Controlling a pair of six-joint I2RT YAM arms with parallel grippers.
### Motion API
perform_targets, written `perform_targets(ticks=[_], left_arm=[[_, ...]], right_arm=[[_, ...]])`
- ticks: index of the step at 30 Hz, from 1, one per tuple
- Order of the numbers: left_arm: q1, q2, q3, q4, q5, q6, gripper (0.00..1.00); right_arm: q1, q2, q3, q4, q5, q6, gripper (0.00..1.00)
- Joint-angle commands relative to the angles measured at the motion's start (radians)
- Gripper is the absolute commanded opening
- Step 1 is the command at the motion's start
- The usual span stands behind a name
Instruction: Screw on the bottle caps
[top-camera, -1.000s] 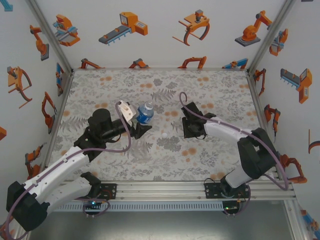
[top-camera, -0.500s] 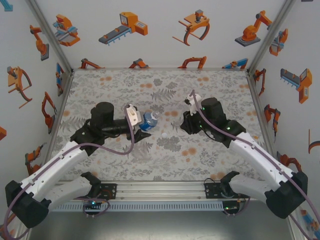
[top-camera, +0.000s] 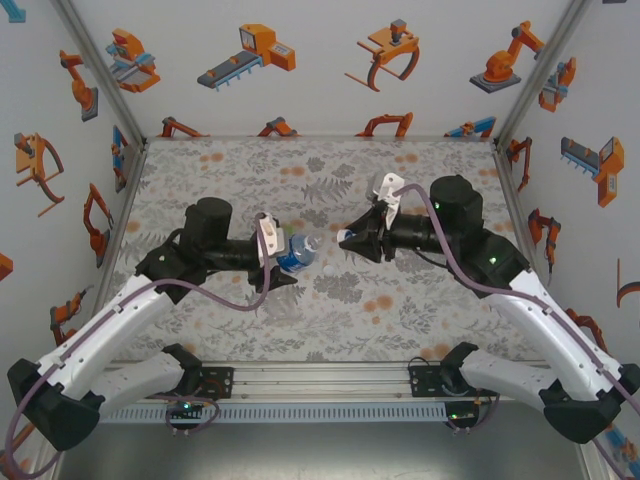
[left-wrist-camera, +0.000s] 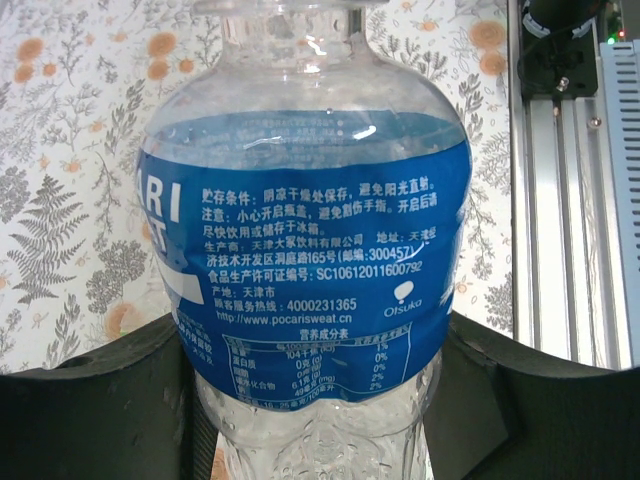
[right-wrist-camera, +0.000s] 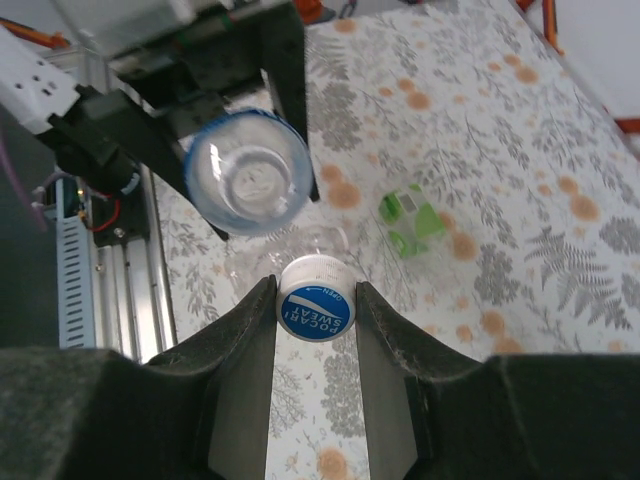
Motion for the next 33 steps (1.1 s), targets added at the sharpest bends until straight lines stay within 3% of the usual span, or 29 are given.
perform_targets(ticks=[1,33], left_arm=[[-0.010,0.012,0.046,-0.062,0.038,0.045,0.00],[-0.066,0.041,0.089,-0.156,0.080,0.136,0.00]], right_arm=[[0.036,0.022,0.061,-0.026,-0.053,-0.054,0.21],[0.105,0.150,0.185,-0.193,-0.129,-0.209,0.16]])
